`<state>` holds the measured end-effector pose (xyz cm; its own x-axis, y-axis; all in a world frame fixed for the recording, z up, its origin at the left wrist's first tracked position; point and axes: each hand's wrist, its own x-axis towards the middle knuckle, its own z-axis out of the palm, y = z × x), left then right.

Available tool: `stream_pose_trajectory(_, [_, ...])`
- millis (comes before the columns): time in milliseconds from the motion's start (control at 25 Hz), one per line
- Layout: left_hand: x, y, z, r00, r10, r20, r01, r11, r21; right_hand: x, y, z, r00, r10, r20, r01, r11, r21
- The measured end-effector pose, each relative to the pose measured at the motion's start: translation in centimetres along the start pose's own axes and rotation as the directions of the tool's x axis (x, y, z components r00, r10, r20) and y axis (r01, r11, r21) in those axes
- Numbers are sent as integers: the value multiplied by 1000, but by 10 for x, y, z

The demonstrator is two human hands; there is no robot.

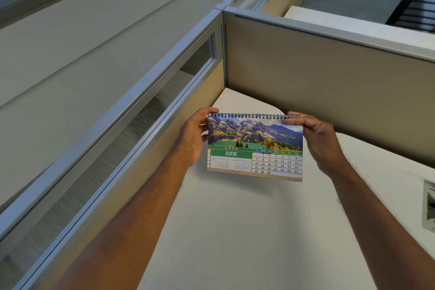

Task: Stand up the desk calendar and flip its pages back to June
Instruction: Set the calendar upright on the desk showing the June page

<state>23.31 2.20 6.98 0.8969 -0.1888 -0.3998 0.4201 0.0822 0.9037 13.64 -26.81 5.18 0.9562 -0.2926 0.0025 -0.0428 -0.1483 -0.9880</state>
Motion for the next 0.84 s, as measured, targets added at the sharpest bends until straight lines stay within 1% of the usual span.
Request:
stream_pose_trajectory(120, [1,-4,6,997,76,-27,-74,995,66,1,2,0,1000,9,-3,-9,1000,-27])
stream_pose_trajectory(240, [2,-9,12,989,131,-72,-127,990,55,1,0,2,999,-6,-33,3,996,-85])
stream_pose_trajectory(280, [3,-10,14,986,141,-90,-136,989,52,0,-1,4,998,-22,-64,16,995,-94])
stream_pose_trajectory(400, [5,-13,16,974,192,-120,-187,981,51,-1,-7,12,973,-71,-221,44,991,-123])
stream_pose_trajectory(480, [6,-15,16,959,242,-147,-233,970,75,-1,-18,24,954,-123,-274,55,968,-243])
stream_pose_trajectory(520, [6,-16,16,951,266,-159,-252,962,105,-2,-25,32,951,-164,-263,68,938,-340])
stream_pose_trajectory(560, [7,-17,15,943,289,-165,-269,954,136,-2,-32,40,950,-220,-223,101,889,-447])
stream_pose_trajectory(640, [8,-20,13,928,335,-162,-305,934,188,-2,-41,59,940,-324,-105,191,757,-625])
stream_pose_trajectory(720, [9,-23,11,909,385,-160,-338,905,259,0,-46,77,936,-351,-4,241,651,-720])
stream_pose_trajectory(840, [10,-26,10,885,438,-158,-363,861,356,6,-50,101,942,-323,95,270,557,-786])
